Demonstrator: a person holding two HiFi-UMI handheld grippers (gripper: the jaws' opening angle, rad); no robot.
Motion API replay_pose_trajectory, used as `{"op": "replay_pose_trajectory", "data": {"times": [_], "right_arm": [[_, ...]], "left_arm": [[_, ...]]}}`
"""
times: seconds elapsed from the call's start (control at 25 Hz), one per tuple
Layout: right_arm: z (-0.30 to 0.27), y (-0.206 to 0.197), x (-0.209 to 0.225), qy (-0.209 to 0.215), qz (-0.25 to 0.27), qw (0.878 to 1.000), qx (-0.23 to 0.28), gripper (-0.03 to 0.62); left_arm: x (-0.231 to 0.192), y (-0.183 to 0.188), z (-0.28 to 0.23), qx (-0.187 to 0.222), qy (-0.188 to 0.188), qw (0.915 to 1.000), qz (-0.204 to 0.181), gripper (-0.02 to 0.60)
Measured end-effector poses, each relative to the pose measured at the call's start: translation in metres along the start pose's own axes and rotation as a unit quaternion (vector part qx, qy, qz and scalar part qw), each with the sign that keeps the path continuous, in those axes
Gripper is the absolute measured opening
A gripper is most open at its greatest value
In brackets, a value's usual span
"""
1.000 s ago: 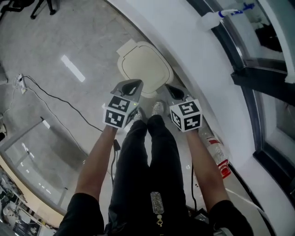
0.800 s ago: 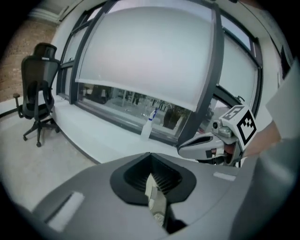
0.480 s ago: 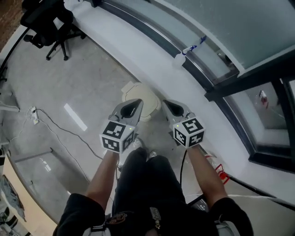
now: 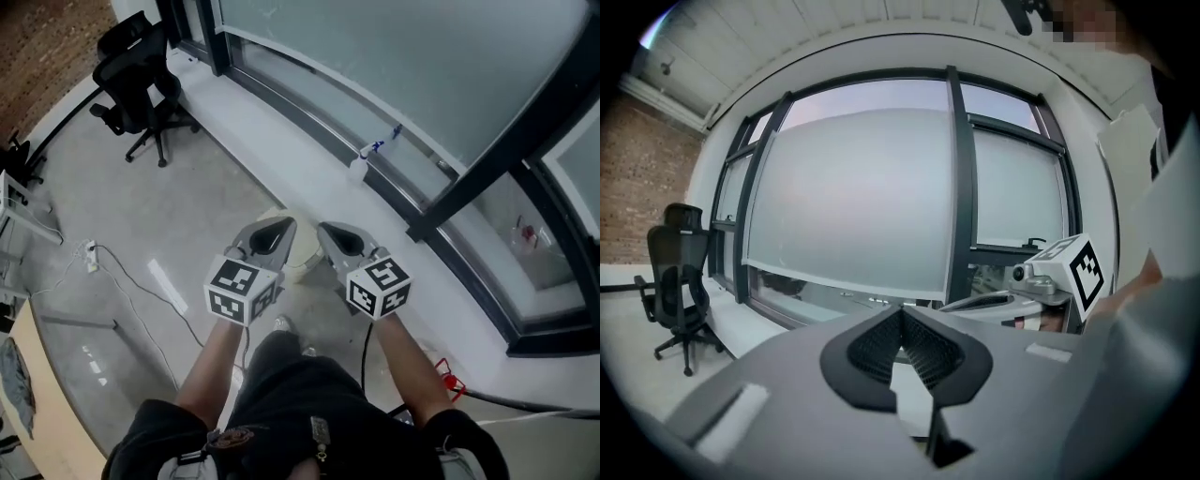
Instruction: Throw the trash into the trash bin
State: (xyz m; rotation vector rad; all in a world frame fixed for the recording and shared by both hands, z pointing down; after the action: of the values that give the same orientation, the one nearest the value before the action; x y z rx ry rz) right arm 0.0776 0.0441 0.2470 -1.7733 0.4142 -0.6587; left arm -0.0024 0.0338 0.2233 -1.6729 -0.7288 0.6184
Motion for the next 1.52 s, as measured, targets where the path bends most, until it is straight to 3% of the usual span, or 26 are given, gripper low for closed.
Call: {"op": "replay_pose_trajectory", "data": {"times": [0.24,0.4,1.52], "right_arm": [[0.031,0.038,-0.025,-0.011,0.028,0.999,0.029,0.003],[0.048,0.057,-0.025,-0.018,0.020,0.998,0.057,0.003],[0.067,0.087,-0.049,-0.037,0.040,0.994,0.094,0.003]], "left_arm": [[0.021,0.029,0.025,0.028,0.014,0.9995,-0.008,0.005],[0.034,0.047,0.032,0.044,0.014,0.9988,-0.016,0.005],[0.042,0.067,0.057,0.064,0.012,0.9975,-0.027,0.005]]}}
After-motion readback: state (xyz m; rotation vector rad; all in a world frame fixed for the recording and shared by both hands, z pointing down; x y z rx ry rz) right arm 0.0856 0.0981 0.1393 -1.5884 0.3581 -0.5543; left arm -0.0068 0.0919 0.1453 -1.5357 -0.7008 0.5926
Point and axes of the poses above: the fingertips, and each gripper's own axes: z backward along the fingers, x to its right, y out of its top, the point moved 2 cm from there along z, backward along the fingers, and after that the axes turned 4 degrees about -z, right-handed, at the moved point
